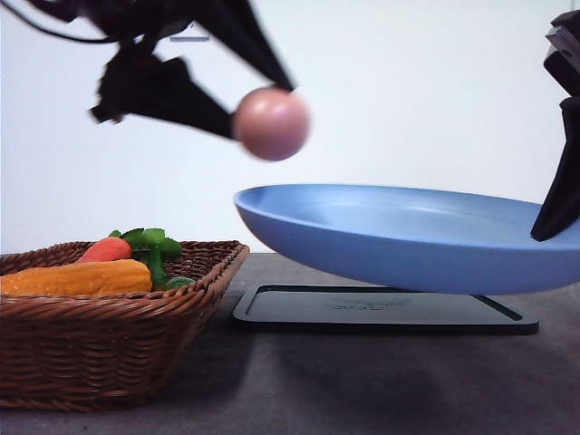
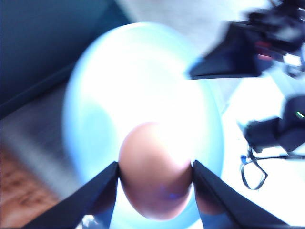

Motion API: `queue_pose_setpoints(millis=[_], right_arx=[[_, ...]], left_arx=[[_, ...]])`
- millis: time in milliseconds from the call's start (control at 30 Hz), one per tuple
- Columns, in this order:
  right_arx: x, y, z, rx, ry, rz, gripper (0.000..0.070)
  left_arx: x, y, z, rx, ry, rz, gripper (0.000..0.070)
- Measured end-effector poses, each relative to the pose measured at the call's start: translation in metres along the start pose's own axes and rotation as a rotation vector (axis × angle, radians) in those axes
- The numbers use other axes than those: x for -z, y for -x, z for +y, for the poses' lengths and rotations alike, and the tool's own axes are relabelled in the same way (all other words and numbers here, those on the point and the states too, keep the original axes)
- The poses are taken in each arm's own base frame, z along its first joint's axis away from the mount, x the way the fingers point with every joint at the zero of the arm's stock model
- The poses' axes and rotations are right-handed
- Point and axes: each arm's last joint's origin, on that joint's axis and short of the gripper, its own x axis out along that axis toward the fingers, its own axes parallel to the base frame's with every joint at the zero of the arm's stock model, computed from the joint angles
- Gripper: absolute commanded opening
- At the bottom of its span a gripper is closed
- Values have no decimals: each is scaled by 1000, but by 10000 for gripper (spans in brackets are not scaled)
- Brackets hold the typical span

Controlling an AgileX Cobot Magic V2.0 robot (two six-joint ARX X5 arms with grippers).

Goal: Transfer egg from basket to plate and serve

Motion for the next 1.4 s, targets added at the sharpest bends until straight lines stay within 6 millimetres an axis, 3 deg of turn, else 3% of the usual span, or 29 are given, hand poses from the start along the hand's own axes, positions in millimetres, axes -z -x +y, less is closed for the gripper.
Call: queue_pose_setpoints(millis=[133, 333, 500, 733, 833, 1033, 1200, 1400], right_arx=[[2, -3, 4, -9, 14, 19, 0], [3, -5, 6, -11, 17, 37, 0], [5, -5, 6, -4, 3, 54, 0], [10, -5, 5, 7, -30, 92, 0], [9, -5, 4, 8, -34, 97, 0], [-5, -12, -6, 33, -79, 112, 0], [-39, -18, -14, 47, -99, 99, 0], [-93, -34, -29, 58, -121, 81, 0]], left_arx=[[8, -21, -16, -77, -122, 46, 223], [18, -45, -22, -149, -222, 125, 248], [21, -49, -26, -135, -252, 141, 368], [19, -44, -29, -140, -246, 163, 376], [13, -30, -37, -131, -257, 127, 376], [2, 21, -60, -96, -302, -25, 376], [7, 64, -69, -134, -323, -149, 375], [21, 118, -79, -209, -343, -334, 376]])
